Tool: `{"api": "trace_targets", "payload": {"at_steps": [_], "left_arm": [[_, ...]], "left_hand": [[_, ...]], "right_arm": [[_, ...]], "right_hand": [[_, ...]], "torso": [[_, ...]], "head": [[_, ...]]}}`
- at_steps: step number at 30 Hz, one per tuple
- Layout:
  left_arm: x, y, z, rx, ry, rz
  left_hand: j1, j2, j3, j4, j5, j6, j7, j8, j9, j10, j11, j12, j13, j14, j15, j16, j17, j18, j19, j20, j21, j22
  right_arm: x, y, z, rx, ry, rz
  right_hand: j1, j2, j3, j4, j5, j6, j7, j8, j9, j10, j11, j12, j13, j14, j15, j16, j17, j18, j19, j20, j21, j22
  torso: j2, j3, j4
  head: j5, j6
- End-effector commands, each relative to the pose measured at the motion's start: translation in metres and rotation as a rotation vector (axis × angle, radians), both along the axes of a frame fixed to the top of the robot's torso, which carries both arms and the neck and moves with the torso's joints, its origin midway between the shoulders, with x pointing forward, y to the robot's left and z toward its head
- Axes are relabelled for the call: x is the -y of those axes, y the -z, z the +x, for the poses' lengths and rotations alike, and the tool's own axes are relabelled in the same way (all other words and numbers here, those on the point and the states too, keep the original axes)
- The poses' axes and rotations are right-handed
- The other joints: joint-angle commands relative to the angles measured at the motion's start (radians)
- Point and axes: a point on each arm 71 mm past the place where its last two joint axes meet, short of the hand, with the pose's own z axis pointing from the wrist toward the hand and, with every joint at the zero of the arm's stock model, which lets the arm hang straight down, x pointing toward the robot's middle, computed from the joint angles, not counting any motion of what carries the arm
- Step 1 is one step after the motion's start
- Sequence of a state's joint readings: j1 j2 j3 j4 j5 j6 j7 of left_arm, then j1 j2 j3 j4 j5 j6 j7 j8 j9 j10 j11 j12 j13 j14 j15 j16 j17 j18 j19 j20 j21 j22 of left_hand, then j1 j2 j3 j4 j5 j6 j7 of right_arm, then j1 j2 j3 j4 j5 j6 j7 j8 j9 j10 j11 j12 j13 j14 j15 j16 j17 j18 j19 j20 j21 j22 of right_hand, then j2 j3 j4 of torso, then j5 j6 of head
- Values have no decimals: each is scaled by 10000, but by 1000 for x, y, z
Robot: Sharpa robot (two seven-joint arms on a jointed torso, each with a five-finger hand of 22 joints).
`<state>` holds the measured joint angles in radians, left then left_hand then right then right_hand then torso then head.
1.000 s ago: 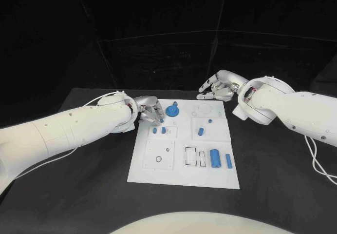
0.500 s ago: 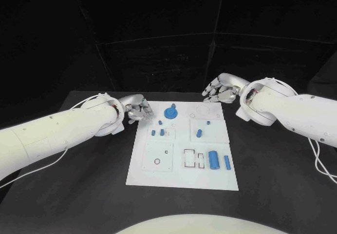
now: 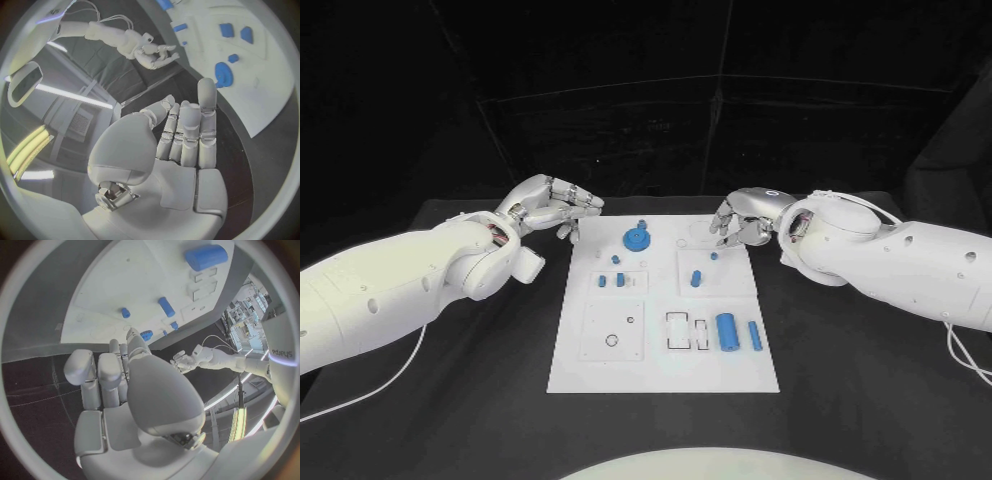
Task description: Assemble the parts on the task board
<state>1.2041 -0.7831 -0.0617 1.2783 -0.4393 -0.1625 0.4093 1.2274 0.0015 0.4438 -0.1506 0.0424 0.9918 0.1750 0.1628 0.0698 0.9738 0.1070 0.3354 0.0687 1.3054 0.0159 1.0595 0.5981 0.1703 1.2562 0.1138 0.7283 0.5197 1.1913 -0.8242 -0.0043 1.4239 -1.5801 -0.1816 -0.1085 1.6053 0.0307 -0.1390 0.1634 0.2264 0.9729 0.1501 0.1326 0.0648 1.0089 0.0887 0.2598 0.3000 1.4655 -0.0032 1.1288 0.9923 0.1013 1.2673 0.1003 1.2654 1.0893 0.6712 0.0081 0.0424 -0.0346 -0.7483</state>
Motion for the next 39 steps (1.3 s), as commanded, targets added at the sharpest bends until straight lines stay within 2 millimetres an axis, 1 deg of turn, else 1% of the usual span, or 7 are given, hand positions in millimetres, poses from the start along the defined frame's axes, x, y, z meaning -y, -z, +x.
{"api": "trace_targets", "payload": {"at_steps": [1, 6, 19, 23, 28, 30, 39], "left_arm": [[-4, -11, -1, 24, -445, -2928], [-4, -12, -2, -7, -547, -3352], [-7, -12, -2, -31, -831, -3586], [-7, -11, -2, -52, -848, -3617], [-6, -11, -2, -95, -859, -3618], [-6, -11, -2, -139, -875, -3598], [-6, -10, -1, -236, -922, -3544]], "left_hand": [[-96, 12, -25, 67, 69, 58, 18, 73, -11, 91, 13, 48, -14, -230, 7, -261, -438, 119, -119, -9, -107, -63], [-95, 38, -27, 75, 70, 73, 23, 87, -9, 104, 14, 74, -12, -316, 10, -349, -590, 122, -155, -3, -166, -99], [-168, 114, -55, 159, 65, 77, 51, 104, -9, 110, 32, 113, -13, -428, 27, -466, -817, 120, -191, 14, -261, -162], [-178, 114, -64, 166, 66, 74, 52, 104, -9, 106, 33, 115, -13, -445, 29, -490, -864, 120, -193, 15, -270, -168], [-185, 117, -71, 174, 66, 72, 52, 105, -9, 103, 34, 118, -14, -462, 31, -509, -901, 120, -197, 17, -282, -177], [-193, 133, -75, 187, 66, 71, 54, 108, -9, 100, 35, 123, -14, -472, 32, -514, -911, 121, -201, 20, -296, -186], [-209, 131, -93, 200, 62, 64, 58, 108, -10, 91, 38, 126, -15, -485, 35, -521, -926, 121, -207, 23, -317, -200]], "right_arm": [[-1, 3, -3, 692, -226, -1182], [-3, 11, -6, 675, -313, -1445], [-11, 21, -9, 320, -556, -1535], [-14, 23, -9, 176, -631, -1538], [-17, 27, -9, 23, -734, -1516], [-19, 29, -10, -44, -791, -1491], [-22, 35, -10, -318, -847, -1582]], "right_hand": [[-40, -147, -37, 48, -54, -218, 17, -164, -5, -133, 12, -170, -287, 48, 75, -18, -12, 49, -9, 96, -73, -35], [-39, -139, -19, 40, -58, -190, 48, -184, 14, -116, 43, -216, -446, 59, 92, 10, 16, 44, 13, 114, -61, -11], [93, 6, 186, 5, -127, 49, 57, -200, 38, 157, 46, -339, -996, 74, 85, 73, 67, 48, 39, 133, -55, 9], [293, 118, 486, -45, -489, 210, -12, -237, 36, 389, -23, -456, -1373, 75, -4, 96, 88, 48, 50, 60, -49, 31], [447, 202, 795, -89, -617, 394, -31, -249, 41, 633, -57, -530, -1622, 116, -20, 217, 223, 21, 122, 28, 28, 145], [617, 278, 1125, -165, -934, 515, -12, -268, 39, 816, -46, -595, -1796, 142, 0, 309, 321, -1, 182, 32, 100, 247], [628, 110, 1926, -329, -1024, 948, -39, -260, 52, 1406, -121, -711, -2106, 211, -41, 587, 590, -69, 393, 1, 378, 629]], "torso": [[14, 2, -19], [10, 8, 1], [20, 10, -7], [14, 8, -9], [19, 8, -10], [16, 15, -5], [18, 12, -23]], "head": [[-22, 10], [-90, -7], [-60, -23], [-53, -36], [-44, -42], [-45, -49], [-21, -86]]}}
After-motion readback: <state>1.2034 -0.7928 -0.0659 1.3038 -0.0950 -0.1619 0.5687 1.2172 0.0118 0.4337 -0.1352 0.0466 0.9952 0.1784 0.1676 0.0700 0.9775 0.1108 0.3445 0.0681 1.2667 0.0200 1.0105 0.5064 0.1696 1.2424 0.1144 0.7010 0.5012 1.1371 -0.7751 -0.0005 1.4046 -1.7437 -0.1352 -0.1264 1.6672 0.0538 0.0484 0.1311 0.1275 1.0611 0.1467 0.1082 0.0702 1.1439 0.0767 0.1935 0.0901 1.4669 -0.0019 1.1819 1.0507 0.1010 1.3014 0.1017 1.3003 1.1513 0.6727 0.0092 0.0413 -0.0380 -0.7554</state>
